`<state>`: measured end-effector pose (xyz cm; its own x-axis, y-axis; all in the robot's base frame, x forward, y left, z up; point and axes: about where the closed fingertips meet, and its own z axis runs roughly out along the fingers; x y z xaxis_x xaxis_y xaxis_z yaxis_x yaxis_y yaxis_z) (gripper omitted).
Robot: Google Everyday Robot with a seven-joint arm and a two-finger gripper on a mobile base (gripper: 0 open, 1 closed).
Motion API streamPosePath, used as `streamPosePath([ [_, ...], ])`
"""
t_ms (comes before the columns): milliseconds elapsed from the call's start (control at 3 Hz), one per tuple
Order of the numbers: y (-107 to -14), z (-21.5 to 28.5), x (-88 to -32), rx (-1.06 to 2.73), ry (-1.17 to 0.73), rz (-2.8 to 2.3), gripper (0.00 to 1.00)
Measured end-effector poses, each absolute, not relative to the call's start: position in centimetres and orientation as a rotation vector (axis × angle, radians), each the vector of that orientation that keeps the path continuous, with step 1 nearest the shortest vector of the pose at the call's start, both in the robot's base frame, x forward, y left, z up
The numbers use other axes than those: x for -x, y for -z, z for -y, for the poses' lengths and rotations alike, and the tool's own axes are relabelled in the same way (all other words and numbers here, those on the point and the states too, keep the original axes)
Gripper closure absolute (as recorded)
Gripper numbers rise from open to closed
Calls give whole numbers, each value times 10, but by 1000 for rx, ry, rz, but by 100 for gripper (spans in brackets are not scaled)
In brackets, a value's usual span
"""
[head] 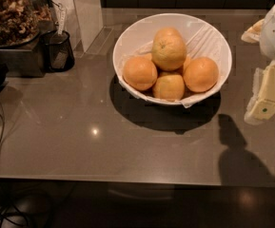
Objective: Pick orange from white bowl
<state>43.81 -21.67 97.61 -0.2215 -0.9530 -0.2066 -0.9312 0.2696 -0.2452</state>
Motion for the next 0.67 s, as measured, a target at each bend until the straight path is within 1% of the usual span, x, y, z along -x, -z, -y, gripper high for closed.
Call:
streamPosePath([
  [667,-983,209,-445,1733,85,-2199,0],
])
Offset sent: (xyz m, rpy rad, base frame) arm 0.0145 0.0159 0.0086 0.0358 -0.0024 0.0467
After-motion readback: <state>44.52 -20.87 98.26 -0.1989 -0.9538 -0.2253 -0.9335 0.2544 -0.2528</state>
